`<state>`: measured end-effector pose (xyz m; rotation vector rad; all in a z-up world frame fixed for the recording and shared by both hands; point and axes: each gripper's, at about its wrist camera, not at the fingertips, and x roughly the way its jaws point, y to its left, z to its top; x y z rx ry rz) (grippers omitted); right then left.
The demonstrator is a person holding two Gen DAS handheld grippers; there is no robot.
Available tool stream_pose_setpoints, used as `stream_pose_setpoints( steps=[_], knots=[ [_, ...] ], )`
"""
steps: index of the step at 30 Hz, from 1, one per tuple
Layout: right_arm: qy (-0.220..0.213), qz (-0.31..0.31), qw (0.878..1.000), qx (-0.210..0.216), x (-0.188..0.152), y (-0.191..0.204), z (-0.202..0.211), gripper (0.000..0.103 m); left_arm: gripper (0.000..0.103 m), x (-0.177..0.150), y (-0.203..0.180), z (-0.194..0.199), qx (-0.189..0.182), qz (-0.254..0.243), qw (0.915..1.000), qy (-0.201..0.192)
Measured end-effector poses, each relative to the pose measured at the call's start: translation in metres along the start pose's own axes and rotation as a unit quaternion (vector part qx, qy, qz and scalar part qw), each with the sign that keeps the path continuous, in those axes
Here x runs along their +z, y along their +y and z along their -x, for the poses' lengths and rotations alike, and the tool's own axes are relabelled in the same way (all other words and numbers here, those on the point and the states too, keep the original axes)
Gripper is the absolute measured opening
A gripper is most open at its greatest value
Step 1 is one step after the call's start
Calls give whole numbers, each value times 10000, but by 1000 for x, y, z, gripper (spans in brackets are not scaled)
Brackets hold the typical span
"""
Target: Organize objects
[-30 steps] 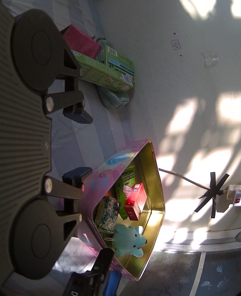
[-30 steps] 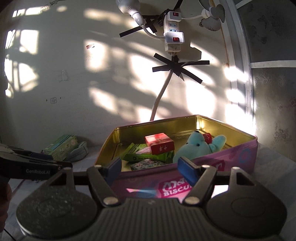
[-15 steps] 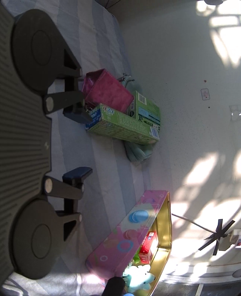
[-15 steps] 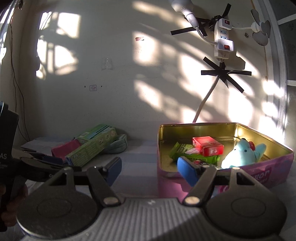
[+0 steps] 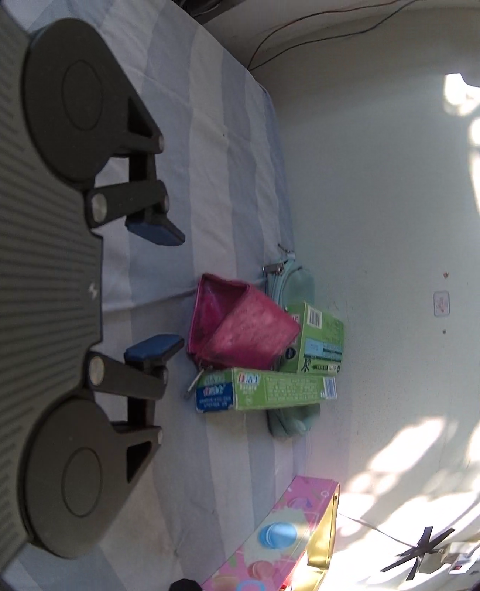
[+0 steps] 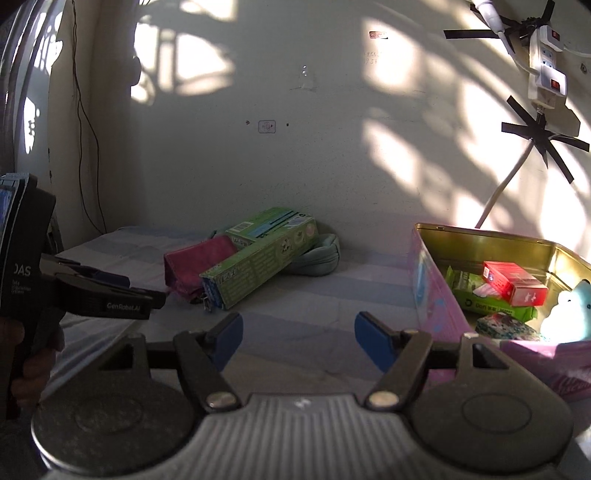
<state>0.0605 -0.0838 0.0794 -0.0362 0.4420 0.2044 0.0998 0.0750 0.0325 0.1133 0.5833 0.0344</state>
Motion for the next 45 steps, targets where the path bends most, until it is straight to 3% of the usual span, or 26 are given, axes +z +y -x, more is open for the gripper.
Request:
stream_pose_setpoints(
  steps=[5,10,14,16,18,23,26,30,38,42,45],
  knots=[
    [117,339,9988,330,9,32,-22,69,56,0,49,-13,257,813,9962,152],
    [98,859,9938,702,34,68,-59,69,55,-7,82,-23,288,1686,9848,298],
    [243,975,9909,892,73,85,-111,68,55,-8,86,-22,180,1874,9817,285],
    [613,696,9900,1059,93,81,-144,66,56,-8,86,-24,149,1835,9825,276],
    [874,292,9909,984,109,72,-177,65,55,-7,85,-23,-40,1864,9822,240],
    [1524,-428,9780,1356,115,50,-228,64,55,-1,72,-11,-986,1722,9801,-96],
    [1586,-343,9742,1566,110,51,-232,64,56,1,62,-8,-1476,1605,9759,-100],
    [1681,-2,9725,1614,100,66,-226,61,58,0,67,-12,-1631,1798,9701,34],
    [1669,-290,9713,1669,85,82,-186,57,58,-6,97,-12,-1252,2567,9582,142],
    [1659,-301,9670,1912,74,86,-164,56,58,-9,110,-9,-1122,2898,9505,54],
    [1650,-380,9635,2073,65,86,-145,56,58,-9,112,-10,-1035,2959,9495,90]
  ],
)
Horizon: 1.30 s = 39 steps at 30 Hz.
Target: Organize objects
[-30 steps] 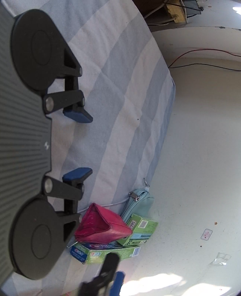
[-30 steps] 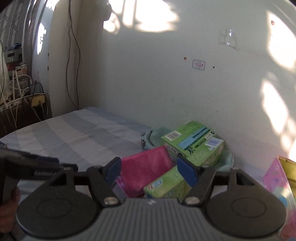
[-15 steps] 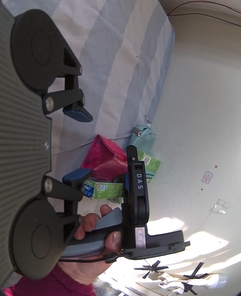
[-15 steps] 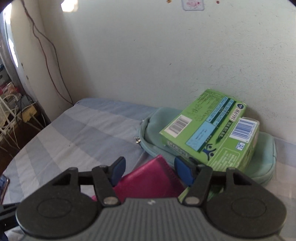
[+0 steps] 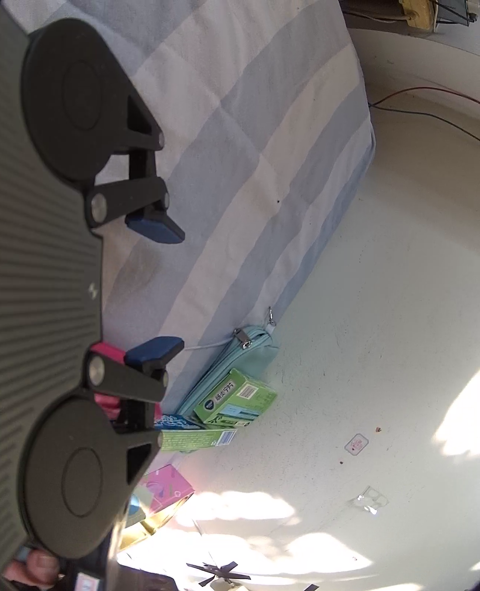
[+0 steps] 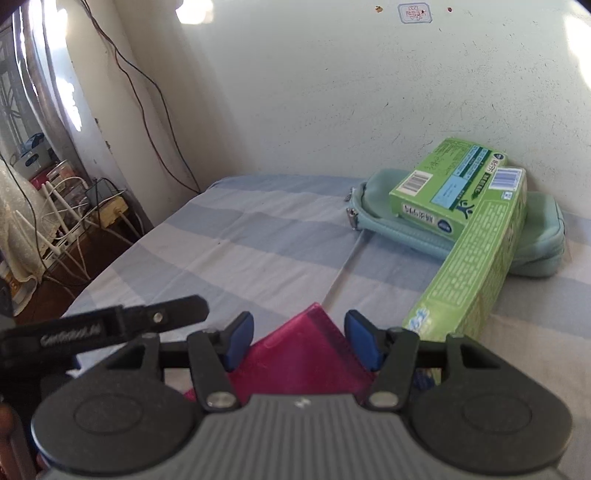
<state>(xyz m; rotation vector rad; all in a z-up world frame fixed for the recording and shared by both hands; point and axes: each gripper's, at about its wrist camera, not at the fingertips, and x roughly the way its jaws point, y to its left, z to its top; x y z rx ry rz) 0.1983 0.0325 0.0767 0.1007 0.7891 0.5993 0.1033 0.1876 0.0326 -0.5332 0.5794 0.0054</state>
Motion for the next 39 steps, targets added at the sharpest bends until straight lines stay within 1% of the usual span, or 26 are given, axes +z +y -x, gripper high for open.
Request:
stream_pose_setpoints(
  steps=[5,9,11,12,13,15,17,20,22,25,28,30,33,36,39],
  knots=[
    [-143,-167,9997,98,-29,-3,31,57,58,-1,-3,-2,-7,-98,9999,66],
    [-234,-376,9990,111,-49,-12,56,58,58,-3,-5,-4,-108,-205,9996,135],
    [-387,-482,9979,193,-54,-19,68,58,61,-4,-6,-4,-276,-233,9992,184],
    [-473,-513,9974,191,-54,-23,73,58,64,-5,-7,-4,-403,-230,9987,205],
    [-570,-547,9968,153,-53,-27,77,58,65,-6,-8,-4,-495,-235,9983,213],
    [-651,-683,9955,120,-50,-33,79,58,65,-8,-12,-3,-672,-328,9970,190],
    [-678,-793,9944,188,-47,-38,77,59,65,-10,-16,-2,-800,-422,9958,151],
    [-627,-803,9947,160,-43,-43,65,59,65,-11,-16,-2,-1092,-385,9931,167],
    [-577,-804,9950,149,-43,-44,59,59,65,-10,-15,-1,-1216,-328,9919,151],
    [-579,-818,9947,244,-45,-46,59,59,65,-10,-14,-1,-1214,-332,9920,101],
    [-613,-740,9951,237,-47,-47,63,59,64,-11,-16,-1,-1057,-467,9932,117],
    [-635,-723,9951,242,-47,-49,66,59,63,-13,-16,5,-947,-516,9941,126],
    [-603,-721,9949,357,-48,-53,69,59,63,-24,-15,28,-867,-590,9944,135],
    [-650,-714,9943,461,-51,-59,71,59,55,-44,-19,58,-1031,-879,9904,276],
    [-633,-885,9919,655,-54,-68,69,59,54,-63,-32,81,-1360,-1162,9829,427]
  ],
)
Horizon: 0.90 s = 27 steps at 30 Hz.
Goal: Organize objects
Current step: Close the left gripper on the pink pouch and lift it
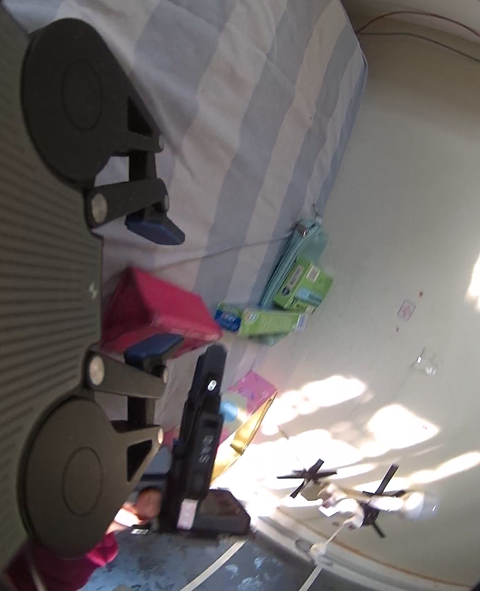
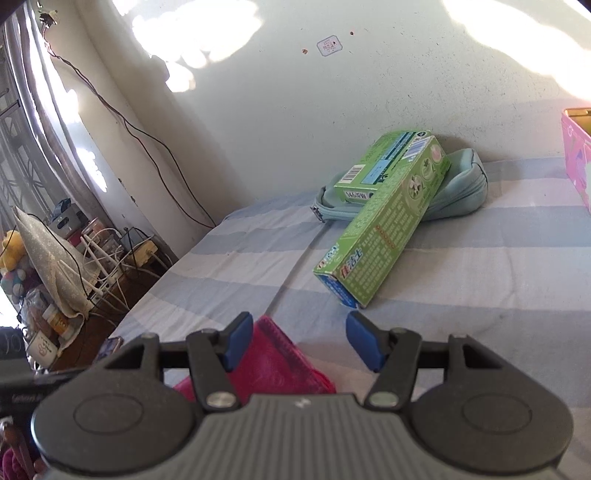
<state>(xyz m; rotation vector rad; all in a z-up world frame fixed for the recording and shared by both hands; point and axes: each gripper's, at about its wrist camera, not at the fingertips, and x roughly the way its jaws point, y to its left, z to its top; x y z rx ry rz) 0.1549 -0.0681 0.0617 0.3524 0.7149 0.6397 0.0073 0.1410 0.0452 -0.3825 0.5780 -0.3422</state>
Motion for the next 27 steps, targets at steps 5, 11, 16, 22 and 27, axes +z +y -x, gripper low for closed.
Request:
stream_pose_setpoints(
  steps=[5,11,16,22,27],
  knots=[
    [213,-323,9984,403,-4,-12,-8,54,54,-14,-33,-29,-260,-285,9978,533],
    [429,-273,9977,453,-19,-9,3,28,46,-12,-17,-52,247,-190,9977,610],
    [373,98,9976,568,-41,7,27,22,48,0,13,-39,266,278,9985,389],
    [147,235,9992,286,-43,10,39,24,50,3,16,-24,29,247,9993,268],
    [50,361,9992,188,-41,13,39,25,51,0,5,-30,-136,22,9992,366]
  ],
)
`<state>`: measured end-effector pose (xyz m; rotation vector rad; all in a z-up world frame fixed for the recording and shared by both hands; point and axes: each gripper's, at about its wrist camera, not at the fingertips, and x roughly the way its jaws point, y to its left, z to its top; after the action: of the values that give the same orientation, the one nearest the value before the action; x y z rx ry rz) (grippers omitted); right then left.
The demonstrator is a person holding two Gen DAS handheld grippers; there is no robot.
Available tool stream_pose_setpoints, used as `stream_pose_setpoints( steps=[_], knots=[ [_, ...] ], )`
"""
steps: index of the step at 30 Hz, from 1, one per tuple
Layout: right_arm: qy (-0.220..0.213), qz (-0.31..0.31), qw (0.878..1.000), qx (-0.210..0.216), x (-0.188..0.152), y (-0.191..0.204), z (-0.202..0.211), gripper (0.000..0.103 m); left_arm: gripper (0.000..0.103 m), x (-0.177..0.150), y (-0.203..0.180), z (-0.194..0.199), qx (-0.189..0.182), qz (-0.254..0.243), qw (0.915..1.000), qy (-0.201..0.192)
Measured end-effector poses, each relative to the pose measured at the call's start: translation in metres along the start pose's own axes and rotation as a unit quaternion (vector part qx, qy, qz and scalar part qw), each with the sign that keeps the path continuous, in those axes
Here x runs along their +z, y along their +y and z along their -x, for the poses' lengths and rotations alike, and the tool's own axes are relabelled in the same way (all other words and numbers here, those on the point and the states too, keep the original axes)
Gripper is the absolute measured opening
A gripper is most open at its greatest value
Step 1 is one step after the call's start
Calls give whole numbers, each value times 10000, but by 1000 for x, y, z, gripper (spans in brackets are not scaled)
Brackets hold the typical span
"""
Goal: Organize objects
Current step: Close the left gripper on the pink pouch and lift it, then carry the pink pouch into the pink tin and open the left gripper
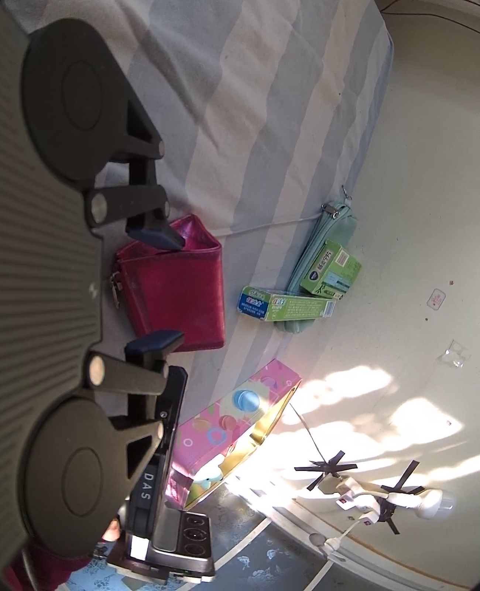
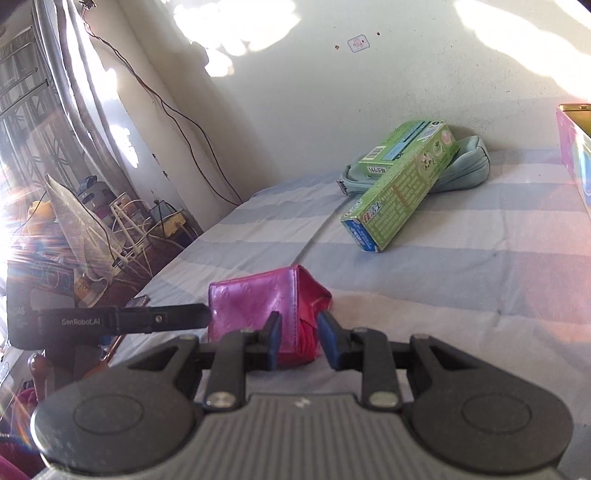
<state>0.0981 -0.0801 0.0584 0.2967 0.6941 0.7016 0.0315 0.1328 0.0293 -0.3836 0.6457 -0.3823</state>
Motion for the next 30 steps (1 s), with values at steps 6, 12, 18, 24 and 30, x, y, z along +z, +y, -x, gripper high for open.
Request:
stream_pose_setpoints(
  steps=[6,12,18,24,30],
  knots=[
    [107,66,9999,78,5,-1,-12,26,51,0,2,-11,27,33,9999,103],
    [215,342,9992,31,6,11,-31,25,38,-1,-2,-18,182,-157,9997,109],
    [-281,415,9987,-103,13,11,2,24,38,23,-30,-17,-54,-545,9985,-46],
    [-1046,330,9918,-659,25,-9,54,24,38,49,-94,-46,-400,-1332,9902,-137],
    [-1826,138,9738,-1351,27,-47,117,25,39,67,-164,-95,-889,-2004,9756,-79]
  ],
)
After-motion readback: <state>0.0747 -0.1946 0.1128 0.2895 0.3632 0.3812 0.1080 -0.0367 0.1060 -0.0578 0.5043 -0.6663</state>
